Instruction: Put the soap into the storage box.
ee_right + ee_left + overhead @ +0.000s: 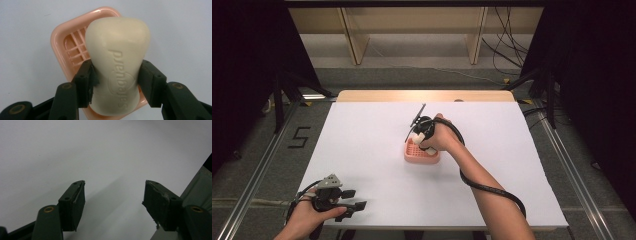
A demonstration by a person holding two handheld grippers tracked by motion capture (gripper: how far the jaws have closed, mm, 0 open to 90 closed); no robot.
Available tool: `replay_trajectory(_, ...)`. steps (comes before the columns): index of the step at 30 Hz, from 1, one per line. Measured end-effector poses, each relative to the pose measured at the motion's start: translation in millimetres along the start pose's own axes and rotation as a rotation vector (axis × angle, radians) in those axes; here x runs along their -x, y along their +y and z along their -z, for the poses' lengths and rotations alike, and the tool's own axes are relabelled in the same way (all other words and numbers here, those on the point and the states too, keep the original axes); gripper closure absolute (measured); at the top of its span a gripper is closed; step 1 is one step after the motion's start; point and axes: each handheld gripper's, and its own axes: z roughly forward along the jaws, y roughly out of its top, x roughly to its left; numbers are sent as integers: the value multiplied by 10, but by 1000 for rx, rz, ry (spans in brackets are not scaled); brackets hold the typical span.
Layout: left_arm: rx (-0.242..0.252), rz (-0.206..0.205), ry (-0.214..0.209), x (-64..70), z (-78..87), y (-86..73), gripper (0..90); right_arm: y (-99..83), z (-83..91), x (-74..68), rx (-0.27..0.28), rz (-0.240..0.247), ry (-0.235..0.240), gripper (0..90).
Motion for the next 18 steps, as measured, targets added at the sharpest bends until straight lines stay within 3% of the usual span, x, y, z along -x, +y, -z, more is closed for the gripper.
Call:
replay_trajectory(11, -3, -1, -1, 0, -1, -1, 332, -3, -53, -14, -4, 13, 15, 505)
replay_trajectory(13, 0, 3, -2, 3, -4, -2, 332, -1, -65, -1, -3, 34, 19, 505)
replay_trajectory(18, -4, 4, -2, 4, -9, -2, 332, -1, -58, -20, -6, 27, 18, 504)
